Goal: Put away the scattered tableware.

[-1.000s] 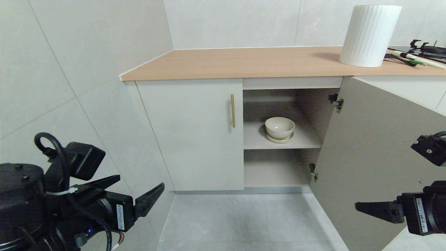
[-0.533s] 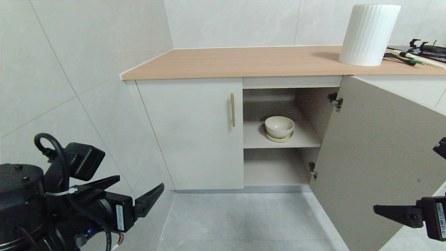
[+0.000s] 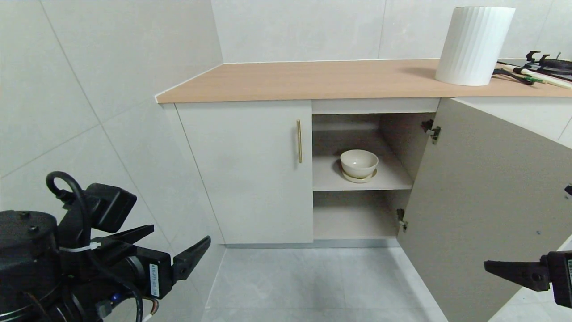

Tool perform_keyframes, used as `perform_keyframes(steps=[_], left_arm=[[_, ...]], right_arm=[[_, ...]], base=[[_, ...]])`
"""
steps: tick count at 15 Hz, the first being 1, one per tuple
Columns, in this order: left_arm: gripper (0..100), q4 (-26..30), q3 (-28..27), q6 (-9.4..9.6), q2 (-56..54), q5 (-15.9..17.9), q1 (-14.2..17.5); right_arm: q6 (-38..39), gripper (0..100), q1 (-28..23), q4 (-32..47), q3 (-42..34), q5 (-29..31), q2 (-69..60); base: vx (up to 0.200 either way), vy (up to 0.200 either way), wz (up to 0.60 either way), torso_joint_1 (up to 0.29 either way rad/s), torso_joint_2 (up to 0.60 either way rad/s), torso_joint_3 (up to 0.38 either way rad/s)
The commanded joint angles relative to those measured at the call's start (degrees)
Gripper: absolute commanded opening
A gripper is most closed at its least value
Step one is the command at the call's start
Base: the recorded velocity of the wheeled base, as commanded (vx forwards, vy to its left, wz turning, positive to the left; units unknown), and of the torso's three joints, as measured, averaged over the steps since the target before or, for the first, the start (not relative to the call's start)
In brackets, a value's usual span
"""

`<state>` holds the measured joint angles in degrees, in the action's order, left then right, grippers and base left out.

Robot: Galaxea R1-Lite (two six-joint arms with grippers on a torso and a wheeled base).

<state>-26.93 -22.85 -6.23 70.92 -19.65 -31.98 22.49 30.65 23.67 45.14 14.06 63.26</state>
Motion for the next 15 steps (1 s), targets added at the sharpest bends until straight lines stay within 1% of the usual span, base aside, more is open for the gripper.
perform_keyframes(steps=[1, 7, 8, 9, 10, 12, 14, 15], left_arm=[[100, -0.1, 0.0, -0.01, 0.1, 0.0, 0.0], [100, 0.0, 0.1, -0.01, 0.2, 0.0, 0.0], [100, 0.0, 0.1, -0.01, 0.3, 0.0, 0.0], [100, 0.0, 0.2, -0.01, 0.3, 0.1, 0.0], [100, 0.0, 0.2, -0.01, 0.3, 0.1, 0.0], [100, 0.0, 0.2, -0.01, 0.3, 0.1, 0.0], [100, 0.0, 0.2, -0.01, 0.2, 0.1, 0.0], [100, -0.1, 0.2, -0.01, 0.1, 0.1, 0.0]], right_arm=[[0.0, 100, 0.0, 0.0, 0.0, 0.0, 0.2], [0.0, 100, -1.1, 0.1, 0.0, 1.3, 0.4], [-0.1, 100, -1.2, 2.3, 0.6, 1.3, 0.2], [0.0, 100, -1.2, 6.8, 2.9, 1.3, 0.5], [0.4, 100, -1.3, 11.0, 5.0, 1.3, 0.7], [0.3, 100, -4.3, 12.2, 6.0, 1.4, 0.9], [-0.2, 100, -10.0, 12.2, 6.9, 1.9, 1.9], [-1.6, 100, -14.4, 12.2, 7.3, 2.7, 2.8]], base=[[0.000, -0.200, 0.00, -0.002, 0.00, 0.002], [0.000, -0.200, 0.00, 0.003, 0.00, 0.003], [0.000, -0.200, 0.00, 0.002, 0.00, 0.002], [0.000, -0.200, 0.00, -0.002, 0.00, -0.007], [0.000, 0.000, 0.00, 0.000, 0.00, 0.000], [0.000, 0.000, 0.00, 0.000, 0.00, 0.000], [0.000, 0.000, 0.00, 0.000, 0.00, 0.000], [0.000, 0.000, 0.00, 0.000, 0.00, 0.000]])
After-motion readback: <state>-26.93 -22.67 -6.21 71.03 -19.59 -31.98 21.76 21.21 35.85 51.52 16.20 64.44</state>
